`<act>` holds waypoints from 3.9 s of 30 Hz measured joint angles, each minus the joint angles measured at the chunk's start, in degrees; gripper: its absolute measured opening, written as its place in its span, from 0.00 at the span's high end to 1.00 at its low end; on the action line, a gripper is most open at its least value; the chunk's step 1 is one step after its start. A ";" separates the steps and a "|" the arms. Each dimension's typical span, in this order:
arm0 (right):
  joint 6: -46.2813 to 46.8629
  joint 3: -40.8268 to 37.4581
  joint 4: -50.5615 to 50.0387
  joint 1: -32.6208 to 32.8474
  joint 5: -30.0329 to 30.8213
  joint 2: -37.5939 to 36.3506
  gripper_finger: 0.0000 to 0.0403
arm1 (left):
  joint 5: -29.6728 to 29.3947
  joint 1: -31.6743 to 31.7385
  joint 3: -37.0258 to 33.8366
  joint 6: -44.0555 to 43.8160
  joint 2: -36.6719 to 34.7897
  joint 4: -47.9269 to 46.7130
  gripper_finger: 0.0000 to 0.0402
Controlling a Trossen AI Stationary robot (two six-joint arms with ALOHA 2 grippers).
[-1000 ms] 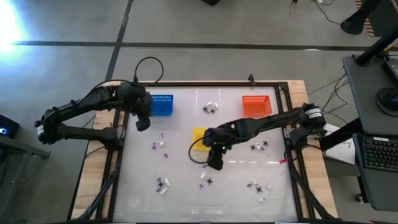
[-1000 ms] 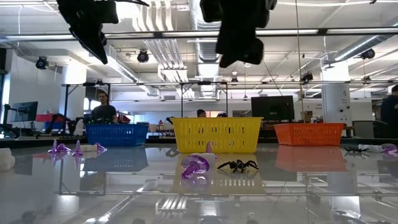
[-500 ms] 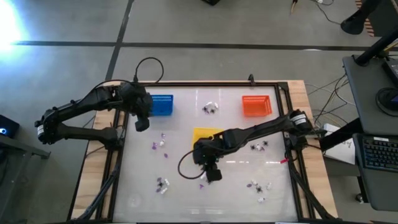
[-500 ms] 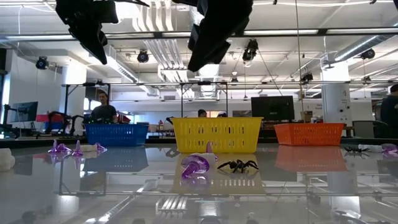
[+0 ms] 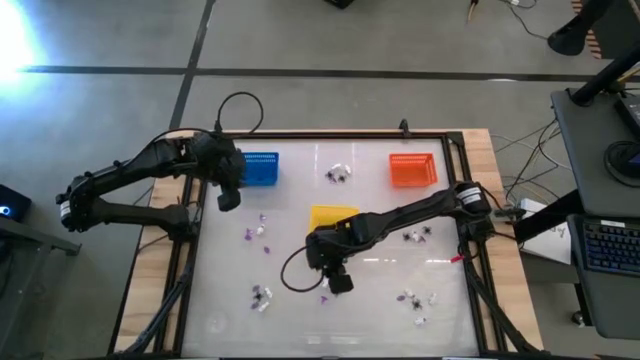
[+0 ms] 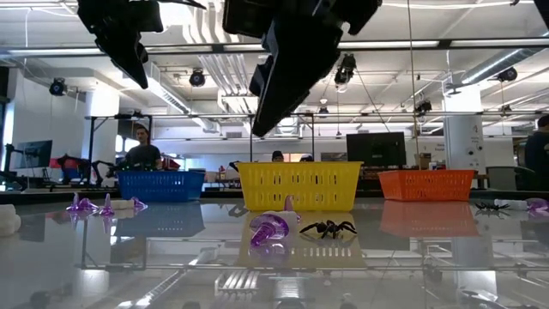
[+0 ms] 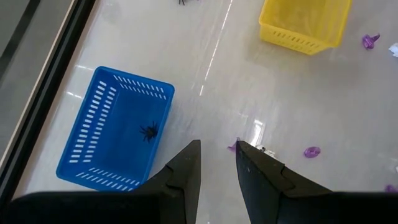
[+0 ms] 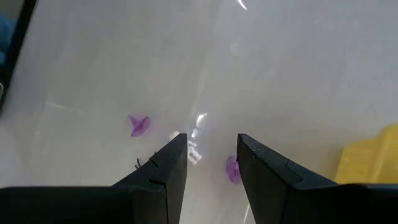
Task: Sort Halloween decoration
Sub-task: Put the white skeleton toy into the yellow bin
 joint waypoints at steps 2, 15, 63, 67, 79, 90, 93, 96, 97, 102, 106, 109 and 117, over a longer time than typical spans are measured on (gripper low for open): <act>-0.38 -0.02 -0.31 0.23 0.00 0.23 0.67 | -0.01 0.00 0.00 -0.58 0.00 0.00 0.79; -3.80 -0.11 0.99 3.26 -0.01 2.15 0.67 | 0.00 0.00 0.00 -3.15 0.00 0.01 0.79; 10.34 2.68 -0.55 3.43 1.16 8.87 0.96 | 0.00 0.01 0.00 -3.99 -0.04 -0.16 0.79; 10.95 6.56 -3.27 3.23 1.50 8.87 0.97 | 0.01 0.00 0.00 -4.01 -0.04 -0.20 0.79; 19.94 17.14 -13.86 -1.74 2.69 8.85 0.97 | 0.02 0.01 -0.01 -3.05 -0.04 -2.69 0.79; 22.76 22.16 -24.21 -7.92 5.77 8.69 0.97 | 0.02 0.00 -0.02 -2.27 -0.04 -2.78 0.79; 22.67 22.05 -25.86 -9.71 6.14 8.69 0.97 | 0.02 0.00 -0.02 -2.27 -0.04 -2.83 0.79; 22.63 21.48 -27.30 -11.73 6.12 8.69 0.97 | 0.02 0.00 -0.02 -2.27 -0.04 -2.84 0.79; 22.41 21.29 -27.56 -12.41 6.12 8.69 0.97 | 0.02 0.01 -0.02 -2.27 -0.04 -2.84 0.79; 20.54 20.17 -27.80 -15.50 6.00 8.69 0.97 | 0.02 0.02 -0.02 -2.27 -0.04 -2.89 0.79; 19.40 20.00 -27.87 -16.83 5.55 8.69 0.97 | 0.02 0.00 -0.02 -2.27 -0.04 -2.93 0.79; 19.00 20.00 -28.14 -17.16 5.57 8.69 0.97 | 0.01 0.01 -0.02 -2.27 -0.04 -2.99 0.79; 17.69 20.00 -29.22 -16.81 5.78 8.69 0.97 | 0.02 0.00 -0.02 -2.28 0.41 -3.08 0.79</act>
